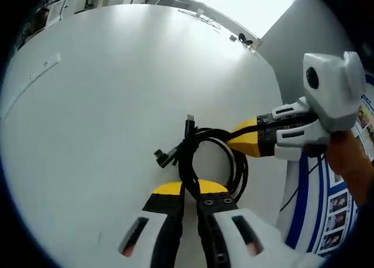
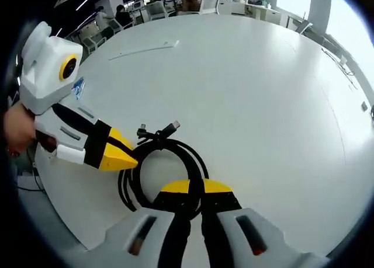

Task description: Arrange the tabletop items into an orderly group along one side of the table until the central work area is clear of visible clutter.

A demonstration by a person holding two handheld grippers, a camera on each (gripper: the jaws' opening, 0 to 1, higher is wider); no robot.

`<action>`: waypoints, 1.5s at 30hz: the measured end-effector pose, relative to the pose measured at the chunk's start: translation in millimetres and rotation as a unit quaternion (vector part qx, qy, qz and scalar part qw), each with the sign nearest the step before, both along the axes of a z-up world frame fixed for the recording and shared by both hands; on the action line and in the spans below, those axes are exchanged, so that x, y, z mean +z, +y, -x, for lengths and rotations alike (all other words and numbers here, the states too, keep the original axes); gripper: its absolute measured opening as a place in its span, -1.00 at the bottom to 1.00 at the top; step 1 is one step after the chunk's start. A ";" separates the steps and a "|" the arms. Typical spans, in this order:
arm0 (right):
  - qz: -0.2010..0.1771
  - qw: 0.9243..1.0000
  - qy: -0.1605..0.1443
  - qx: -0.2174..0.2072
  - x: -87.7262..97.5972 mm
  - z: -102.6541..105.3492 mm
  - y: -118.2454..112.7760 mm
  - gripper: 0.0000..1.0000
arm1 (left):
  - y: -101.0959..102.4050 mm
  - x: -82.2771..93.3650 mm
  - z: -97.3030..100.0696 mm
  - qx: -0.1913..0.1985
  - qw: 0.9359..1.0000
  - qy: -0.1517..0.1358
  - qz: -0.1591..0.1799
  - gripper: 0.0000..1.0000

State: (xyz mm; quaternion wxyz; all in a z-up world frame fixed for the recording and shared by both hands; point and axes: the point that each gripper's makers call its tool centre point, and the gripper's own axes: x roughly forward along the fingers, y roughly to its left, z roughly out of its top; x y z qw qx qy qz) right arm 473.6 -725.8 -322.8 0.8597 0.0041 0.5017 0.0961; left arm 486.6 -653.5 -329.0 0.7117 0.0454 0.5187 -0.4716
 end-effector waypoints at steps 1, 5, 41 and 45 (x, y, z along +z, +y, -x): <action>0.001 1.000 -0.001 0.001 -0.7 -0.2 1.5 -0.96 | 0.3 -1.1 -0.2 0.000 1.000 0.000 -0.001 -0.92; 0.003 1.000 0.003 0.005 -7.0 0.2 4.2 -0.96 | 2.8 -4.7 -1.5 0.005 1.000 0.000 -0.003 -0.92; 0.031 0.999 -0.036 0.006 4.4 -9.1 -2.0 -0.60 | 9.5 9.0 -9.2 0.000 0.999 -0.034 0.021 -0.50; 0.027 0.999 -0.046 0.001 9.7 -10.9 -0.8 -0.54 | 11.2 11.3 -10.1 0.000 0.999 -0.039 0.023 -0.40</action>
